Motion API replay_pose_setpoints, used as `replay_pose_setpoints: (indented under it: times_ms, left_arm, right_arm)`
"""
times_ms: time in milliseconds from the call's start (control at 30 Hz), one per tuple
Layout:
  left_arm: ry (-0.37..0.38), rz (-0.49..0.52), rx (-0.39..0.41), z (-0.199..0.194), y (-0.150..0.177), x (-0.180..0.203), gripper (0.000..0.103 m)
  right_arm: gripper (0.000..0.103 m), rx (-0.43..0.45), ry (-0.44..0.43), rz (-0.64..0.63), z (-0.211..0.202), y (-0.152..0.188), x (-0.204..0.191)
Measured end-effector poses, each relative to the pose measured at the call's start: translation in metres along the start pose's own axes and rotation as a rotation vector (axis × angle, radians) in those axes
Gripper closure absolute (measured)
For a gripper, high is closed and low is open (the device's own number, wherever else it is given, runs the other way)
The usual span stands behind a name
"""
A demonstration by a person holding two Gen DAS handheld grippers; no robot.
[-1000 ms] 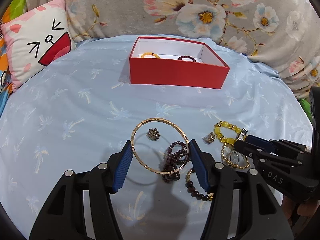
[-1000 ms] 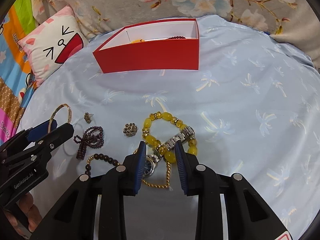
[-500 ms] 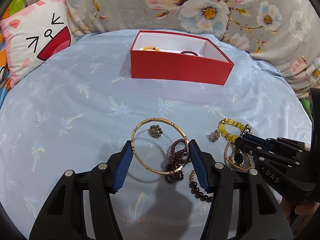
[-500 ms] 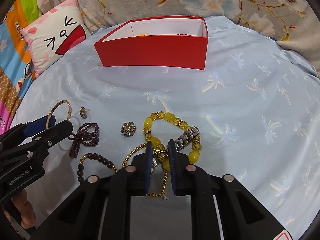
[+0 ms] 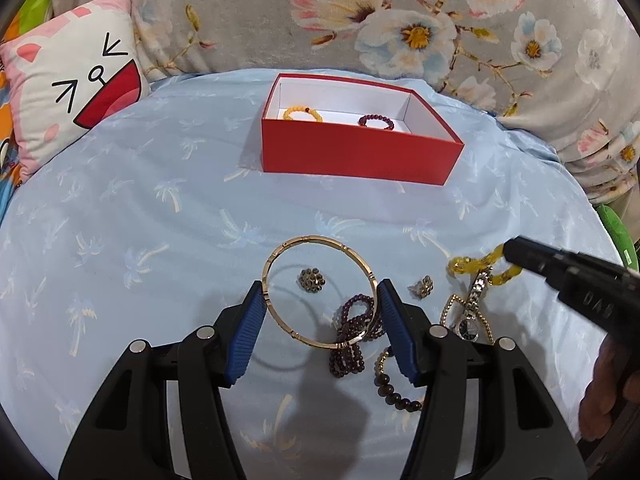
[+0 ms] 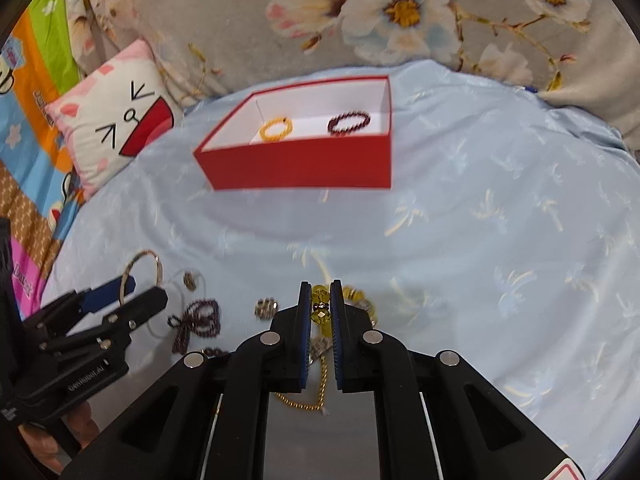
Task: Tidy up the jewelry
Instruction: 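Carry the bangle and yellow bracelet into the red box and release both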
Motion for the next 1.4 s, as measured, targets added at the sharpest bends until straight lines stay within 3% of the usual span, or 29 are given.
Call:
replay_pose_setpoints:
  times_ms: [433, 700, 1033, 1200, 1400]
  left_arm:
    - [0.007, 0.021, 0.042, -0.008, -0.038, -0.004, 0.048]
    - [0.023, 0.03, 0.086, 0.002, -0.102, -0.007, 0.048]
    - [0.043, 0.078, 0.131, 0.058, -0.184, 0.007, 0.048]
    - [0.069, 0.056, 0.067, 0.107, -0.194, 0.011, 0.048]
    - [0.045, 0.041, -0.01, 0.154, -0.183, 0.004, 0.048]
  right_arm:
    - [0.094, 0.099, 0.013, 0.017, -0.033, -0.06, 0.022]
    - [0.094, 0.139, -0.048, 0.026, -0.026, -0.115, 0.019]
    - [0.094, 0.136, -0.109, 0.046, 0.033, -0.191, 0.02]
    - [0.094, 0.083, -0.12, 0.044, 0.079, -0.197, 0.024]
    - [0.094, 0.051, -0.073, 0.017, 0.119, -0.193, 0.03]
Point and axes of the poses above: each gripper's, at about its wrist camera, not at the fingertips, and z roughly the way its jaws point, x to its right, y to its underside, the point moved 7 cm from there along z, roughly the way its jaws point, and after that the axes turned 4 degrees about x, right-handed, at the moved point
